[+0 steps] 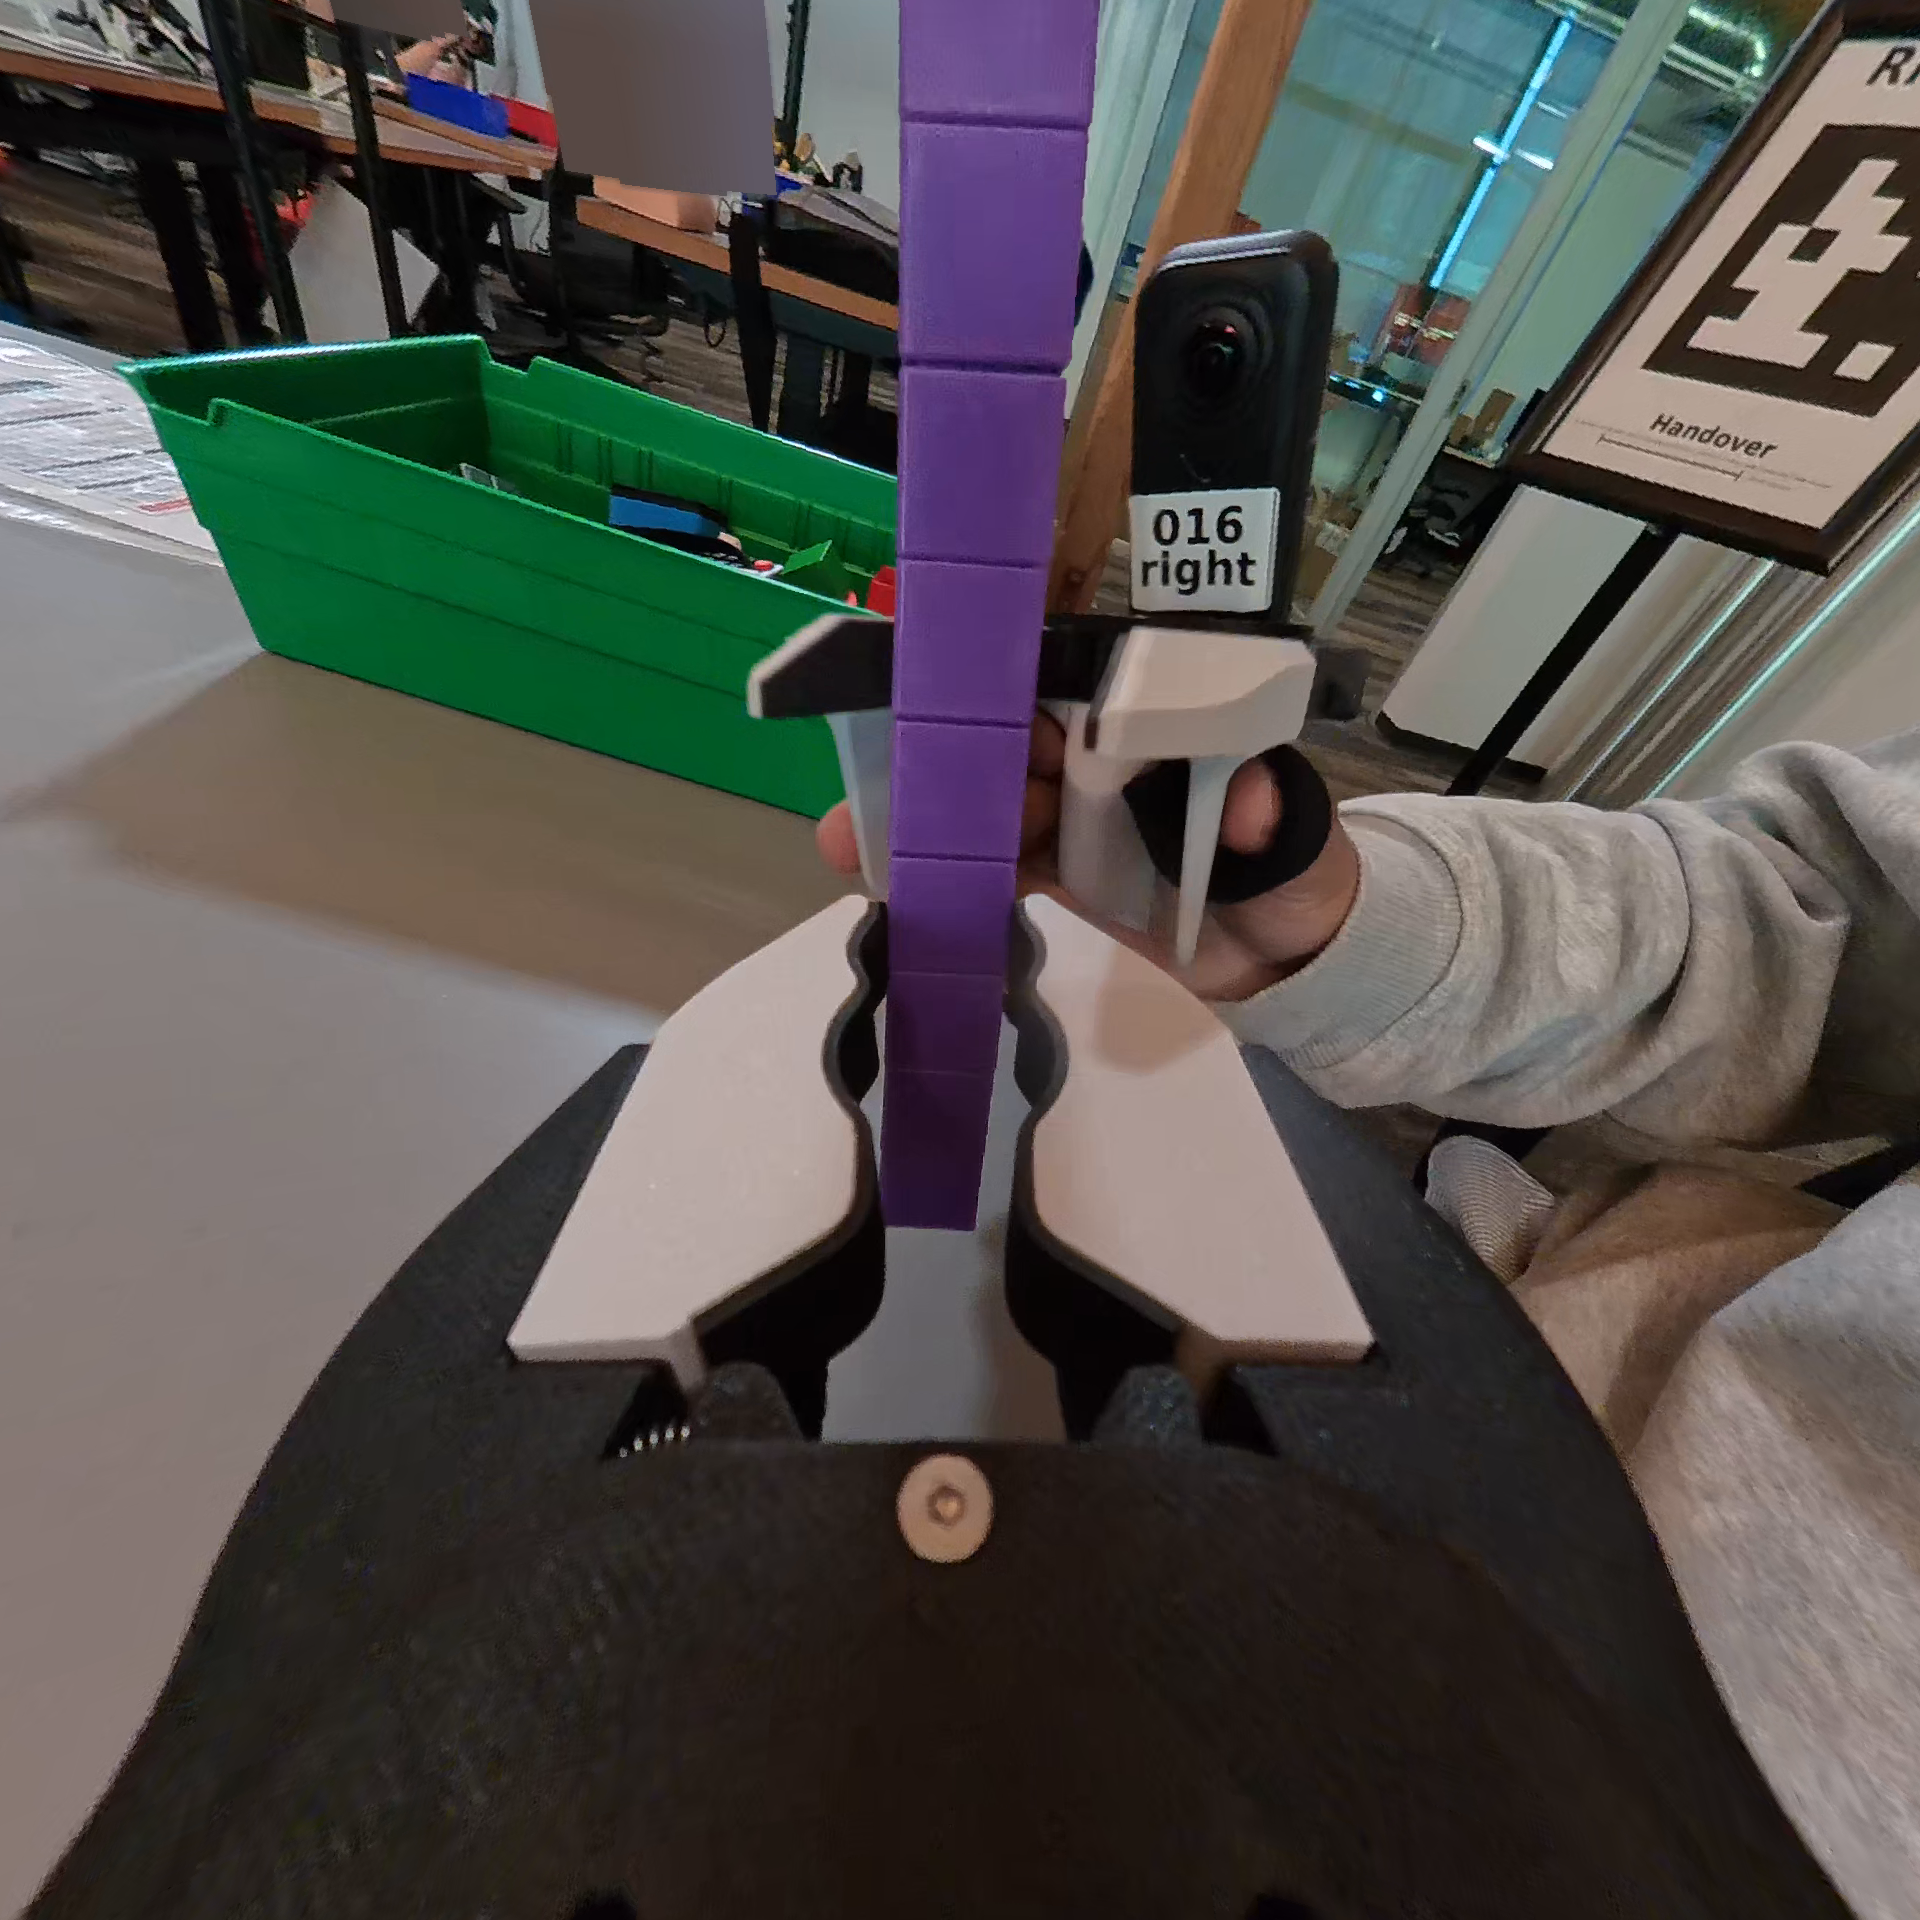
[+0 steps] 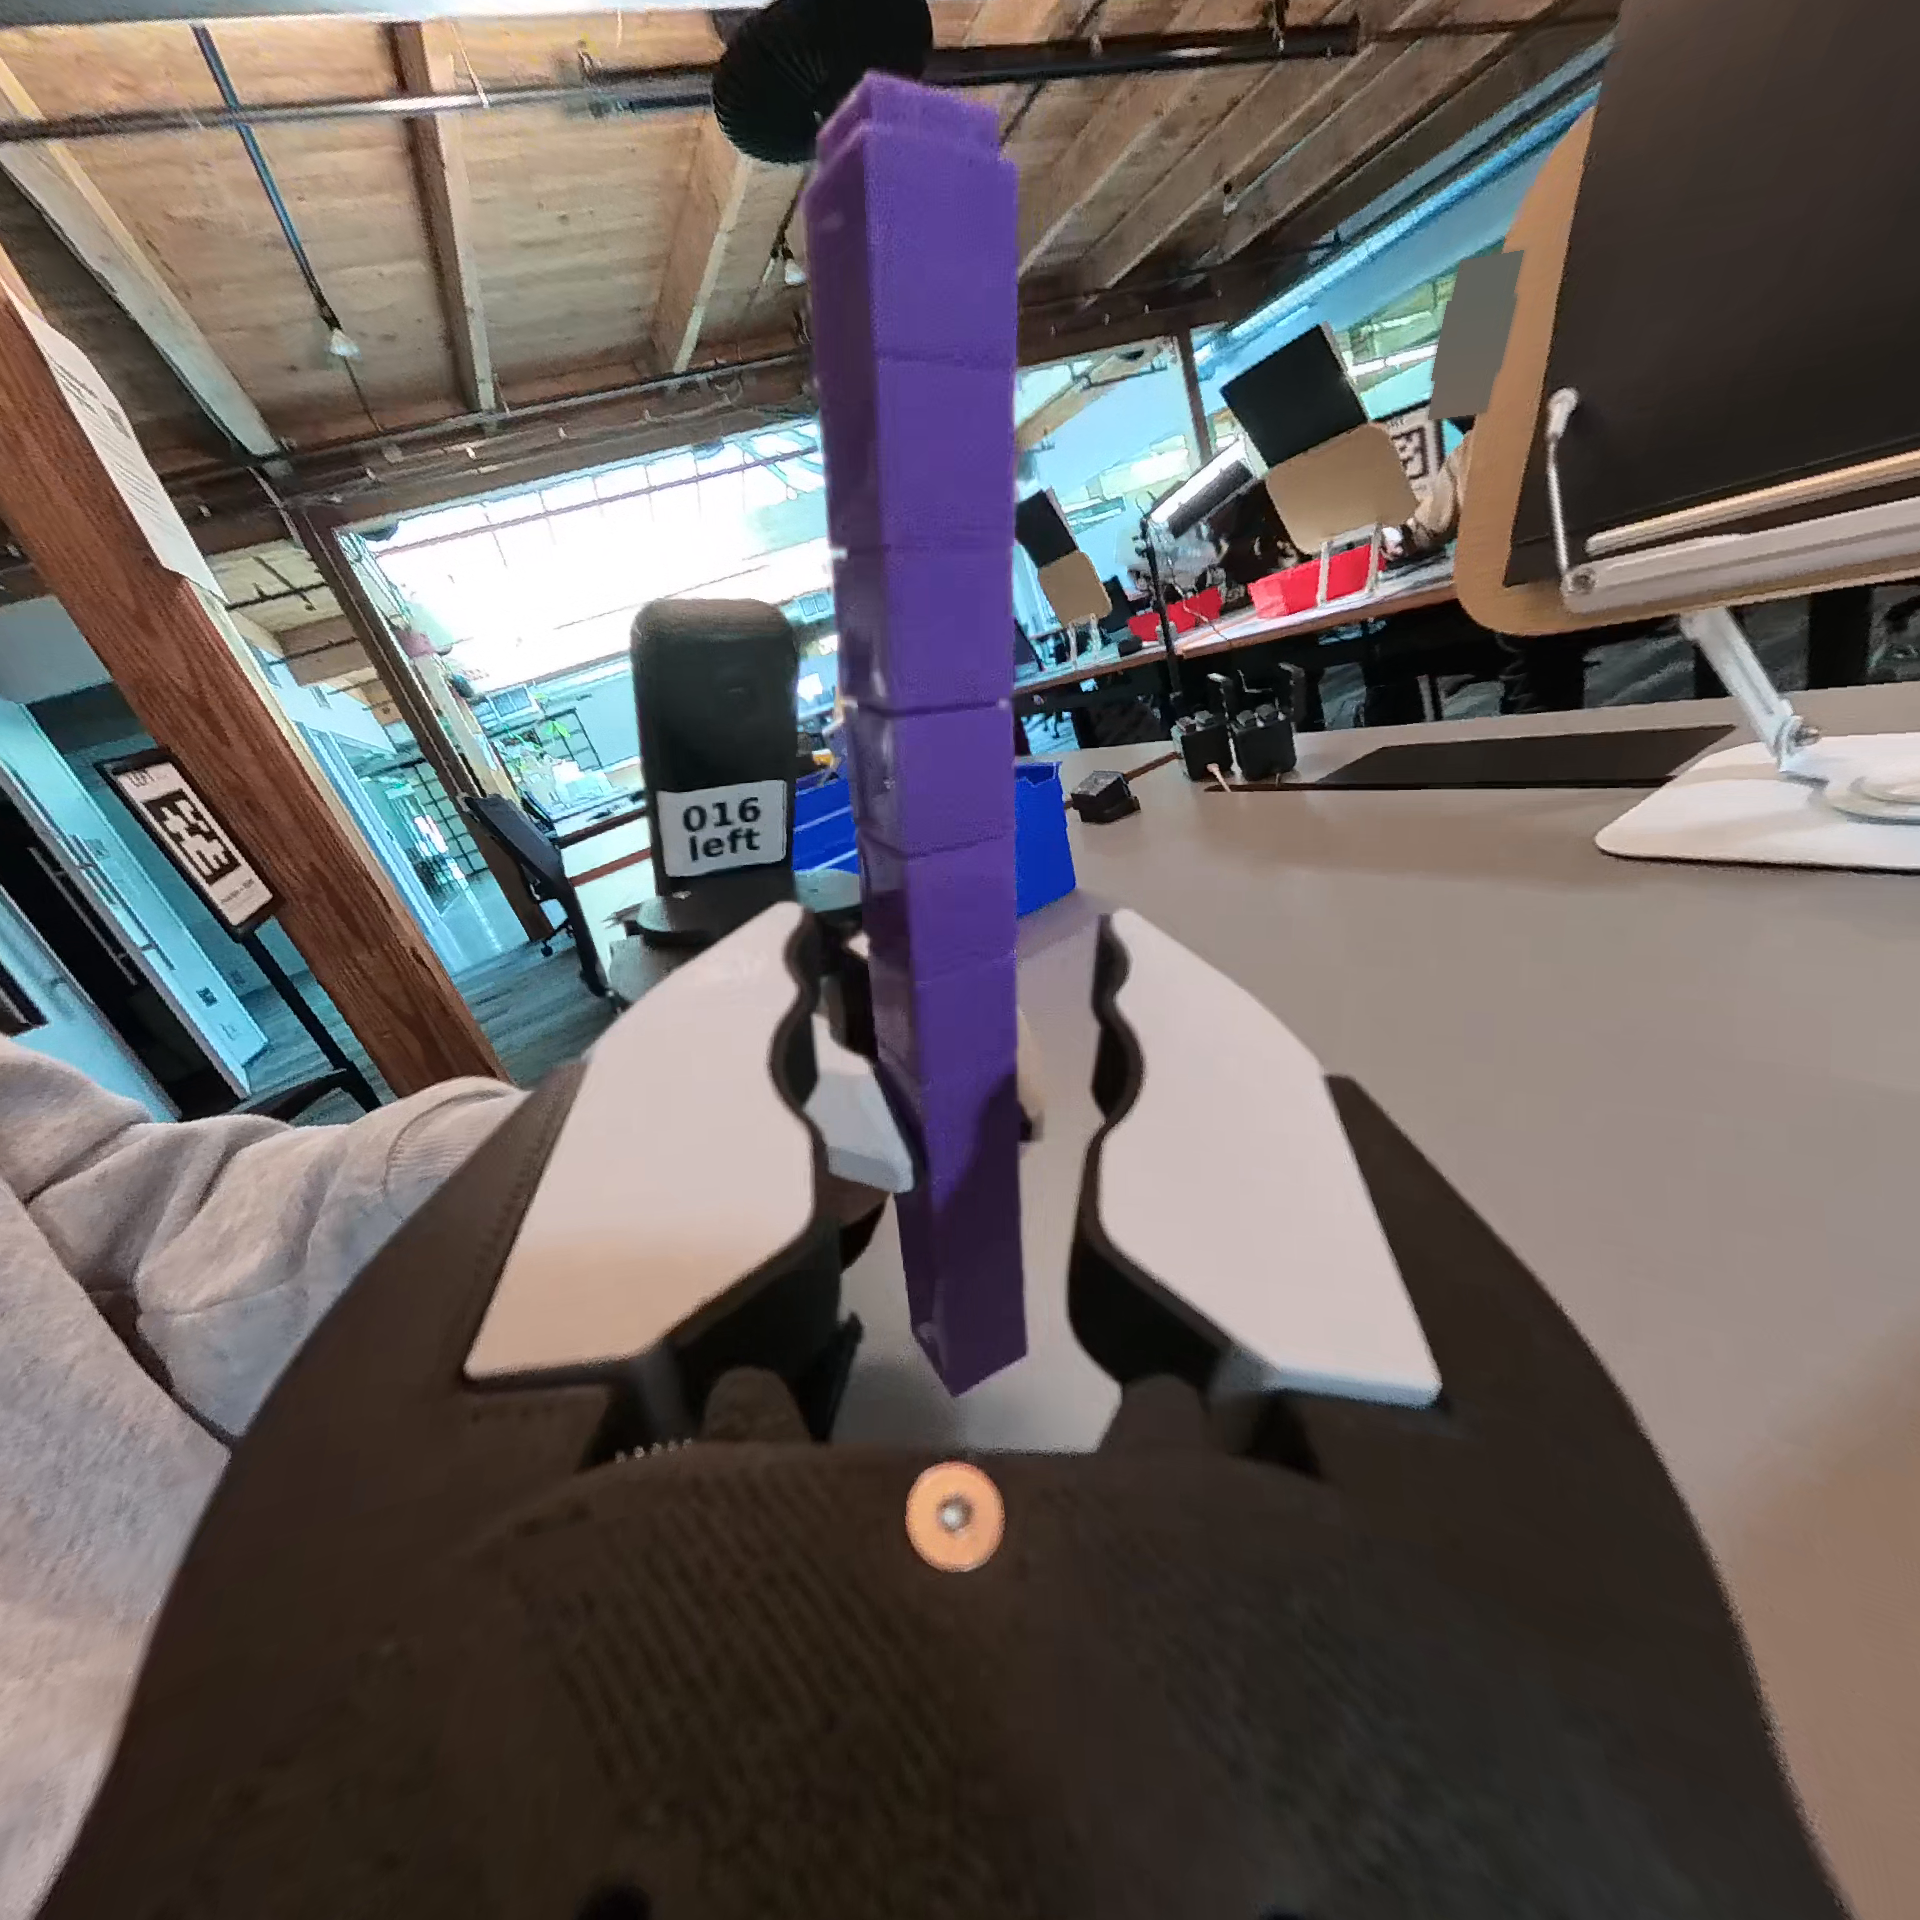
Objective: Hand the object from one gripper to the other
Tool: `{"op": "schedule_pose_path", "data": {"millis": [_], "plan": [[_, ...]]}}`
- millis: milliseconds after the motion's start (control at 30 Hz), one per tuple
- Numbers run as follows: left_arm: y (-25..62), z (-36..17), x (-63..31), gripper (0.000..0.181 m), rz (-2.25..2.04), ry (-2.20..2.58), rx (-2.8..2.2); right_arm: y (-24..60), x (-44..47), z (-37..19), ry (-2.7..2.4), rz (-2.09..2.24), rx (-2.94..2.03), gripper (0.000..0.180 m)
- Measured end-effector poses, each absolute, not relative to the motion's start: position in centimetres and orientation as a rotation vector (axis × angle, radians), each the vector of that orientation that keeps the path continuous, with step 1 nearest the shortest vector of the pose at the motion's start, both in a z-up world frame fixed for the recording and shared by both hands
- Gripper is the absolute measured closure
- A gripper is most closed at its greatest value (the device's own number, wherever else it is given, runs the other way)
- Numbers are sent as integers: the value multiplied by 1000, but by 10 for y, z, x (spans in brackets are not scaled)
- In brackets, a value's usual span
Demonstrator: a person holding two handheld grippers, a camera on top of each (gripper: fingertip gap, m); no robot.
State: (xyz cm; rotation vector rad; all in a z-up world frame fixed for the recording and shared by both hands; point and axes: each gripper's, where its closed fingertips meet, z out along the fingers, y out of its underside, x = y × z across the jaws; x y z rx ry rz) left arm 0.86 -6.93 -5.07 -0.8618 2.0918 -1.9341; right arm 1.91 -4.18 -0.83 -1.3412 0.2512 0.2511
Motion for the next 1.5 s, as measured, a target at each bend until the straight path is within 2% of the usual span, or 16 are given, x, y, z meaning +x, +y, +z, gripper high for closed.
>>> {"op": "schedule_pose_path", "data": {"millis": [133, 300, 333, 400, 433, 667, 833, 933, 1167, 1367, 1500], "plan": [[-74, -48, 1, 158, -2005, 2121, -823, -49, 17, 1, 190, 280, -1297, 114], [-78, -45, -8, 159, -2145, 2152, -802, -54, 10, 6, 109, 295, -1304, 112], [-77, -43, -8, 159, -2171, 2142, -803, -54, 10, 5, 104, 296, -1310, 117], [-77, -40, -10, 159, -2220, 2133, -805, -55, 10, 2, 102, 291, -1335, 148], [-76, -39, -10, 159, -2230, 2125, -813, -55, 11, 2, 99, 285, -1341, 152], [-78, -43, -8, 158, -2239, 2139, -848, -54, 10, 3, 108, 297, -1337, 155], [-78, -49, -5, 132, -2207, 2149, -894, -51, 9, -3, 110, 297, -1398, 155], [-78, -50, -5, 128, -2191, 2157, -881, -49, 7, -10, 108, 318, -1459, 155], [-89, -57, -17, 135, -2188, 2268, -811, -41, -9, -24, 43, 358, -1585, 155], [-91, -55, -25, 159, -2228, 2307, -747, -43, -20, -22, 19, 471, -1570, 155], [-91, -58, -27, 159, -2209, 2328, -727, -42, -22, -24, 7, 481, -1573, 155]]}}
